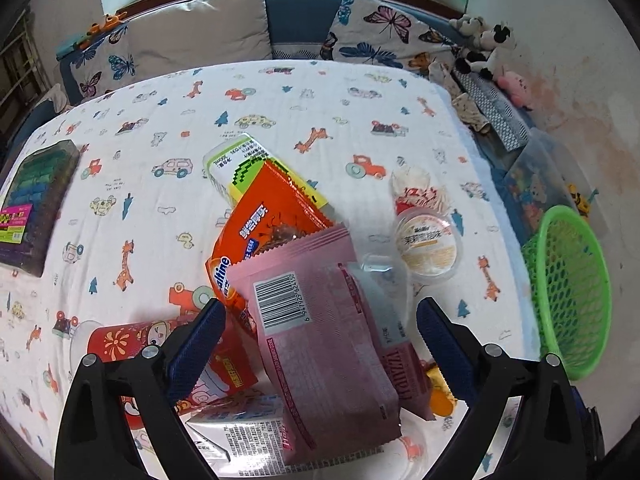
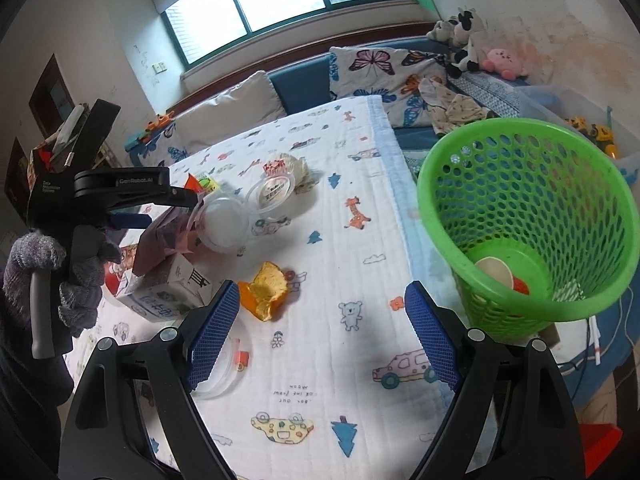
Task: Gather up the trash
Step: 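Move right tool to orange bread while left tool reaches pink snack bag, then grasp orange bread with right tool while left tool grasps pink bag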
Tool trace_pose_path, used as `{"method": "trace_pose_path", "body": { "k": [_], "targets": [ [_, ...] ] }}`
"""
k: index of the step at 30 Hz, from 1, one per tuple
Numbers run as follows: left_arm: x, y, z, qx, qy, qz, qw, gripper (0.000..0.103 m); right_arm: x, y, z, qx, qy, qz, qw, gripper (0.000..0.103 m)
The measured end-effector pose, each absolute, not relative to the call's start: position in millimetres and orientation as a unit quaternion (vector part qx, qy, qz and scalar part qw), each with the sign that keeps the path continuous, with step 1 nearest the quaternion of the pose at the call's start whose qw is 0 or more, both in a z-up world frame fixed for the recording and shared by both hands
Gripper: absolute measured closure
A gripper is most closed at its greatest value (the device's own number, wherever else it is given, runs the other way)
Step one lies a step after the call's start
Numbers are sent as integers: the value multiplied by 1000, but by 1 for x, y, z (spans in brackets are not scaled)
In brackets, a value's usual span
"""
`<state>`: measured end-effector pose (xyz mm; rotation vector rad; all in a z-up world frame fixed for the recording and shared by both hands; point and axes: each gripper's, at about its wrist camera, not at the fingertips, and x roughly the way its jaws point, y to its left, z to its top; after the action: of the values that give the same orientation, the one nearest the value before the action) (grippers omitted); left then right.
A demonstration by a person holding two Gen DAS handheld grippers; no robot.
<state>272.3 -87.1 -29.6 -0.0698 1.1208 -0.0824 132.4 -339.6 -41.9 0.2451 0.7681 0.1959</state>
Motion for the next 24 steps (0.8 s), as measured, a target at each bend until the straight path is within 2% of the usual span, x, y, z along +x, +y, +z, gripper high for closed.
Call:
{"method": "trace_pose_path", "body": {
  "k": [5,7,11,13,16,24],
  "targets": [
    [273,-86,-35,-36,535,-39,843,10,137,-333,-46,112,380,102,912,19],
    [272,-85,-36,-44,536,-45,842,21,138,-330,-47,111,383,107,911,19],
    [267,-81,-36,-50,531,-52,844,32,143,-322,-52,106,390,114,907,19],
    [265,-79,-33,-54,525,-55,848,41,145,-319,-54,103,393,117,906,19],
    [261,-75,-29,-61,517,-62,851,49,146,-314,-57,100,397,123,904,19],
    [250,-68,-18,-67,498,-70,862,59,155,-299,-66,90,408,136,898,19]
  ]
}}
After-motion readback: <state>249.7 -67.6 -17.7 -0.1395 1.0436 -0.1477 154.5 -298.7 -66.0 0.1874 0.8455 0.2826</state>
